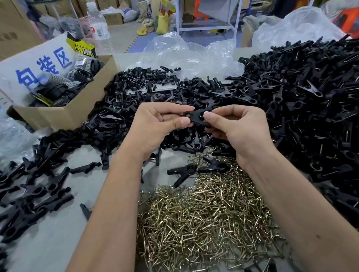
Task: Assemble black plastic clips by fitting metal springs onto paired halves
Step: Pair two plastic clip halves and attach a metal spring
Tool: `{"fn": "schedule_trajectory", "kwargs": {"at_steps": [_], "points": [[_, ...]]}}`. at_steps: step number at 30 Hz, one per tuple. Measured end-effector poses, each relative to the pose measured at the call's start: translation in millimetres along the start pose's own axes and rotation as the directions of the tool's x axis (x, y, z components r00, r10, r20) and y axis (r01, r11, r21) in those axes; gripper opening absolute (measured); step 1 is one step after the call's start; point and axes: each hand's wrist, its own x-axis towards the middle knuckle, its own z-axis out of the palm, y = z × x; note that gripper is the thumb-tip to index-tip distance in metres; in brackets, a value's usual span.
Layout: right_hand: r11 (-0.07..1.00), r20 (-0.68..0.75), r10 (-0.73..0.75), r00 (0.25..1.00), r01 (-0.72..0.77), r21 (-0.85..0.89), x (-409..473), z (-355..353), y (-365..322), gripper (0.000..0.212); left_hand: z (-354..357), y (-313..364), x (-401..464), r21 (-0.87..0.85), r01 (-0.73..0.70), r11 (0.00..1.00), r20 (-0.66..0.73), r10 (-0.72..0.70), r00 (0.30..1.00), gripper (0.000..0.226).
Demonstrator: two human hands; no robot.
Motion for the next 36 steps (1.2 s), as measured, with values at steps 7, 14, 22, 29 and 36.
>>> {"fn": "schedule_trajectory", "kwargs": {"at_steps": [7,14,22,29,36], "points": [[0.990,-0.045,0.063,0.997,-0.057,0.126,-2.1,1.7,2.0,0.023,5.4,1.6,-0.8,-0.022,0.001,1.000,0.008,0.000,1.000,0.028],[0.787,0.419,0.271,0.867,-0.450,0.422,-3.4,-3.3,-0.5,0.028,5.2,5.9,-2.4,-0.174,0.011,0.985,0.081,0.003,0.997,0.032],[0.710,0.678,0.178,0.714,-0.570,0.413,-3.8,-6.0,-3.1,0.040,13.0,7.3,-1.7,-0.232,-0.046,0.972,0.074,0.065,0.995,0.033],[0.350,0.821,0.083,0.564,-0.788,0.506,-0.8,-6.4,-8.0,0.039,17.4,8.7,-0.8,-0.218,-0.087,0.972,0.077,0.106,0.991,0.039],[0.643,0.702,0.112,0.703,-0.590,0.488,-0.3,-10.6,-10.2,0.023,14.9,9.0,-2.3,-0.044,-0.085,0.995,0.022,0.086,0.996,0.035]]}}
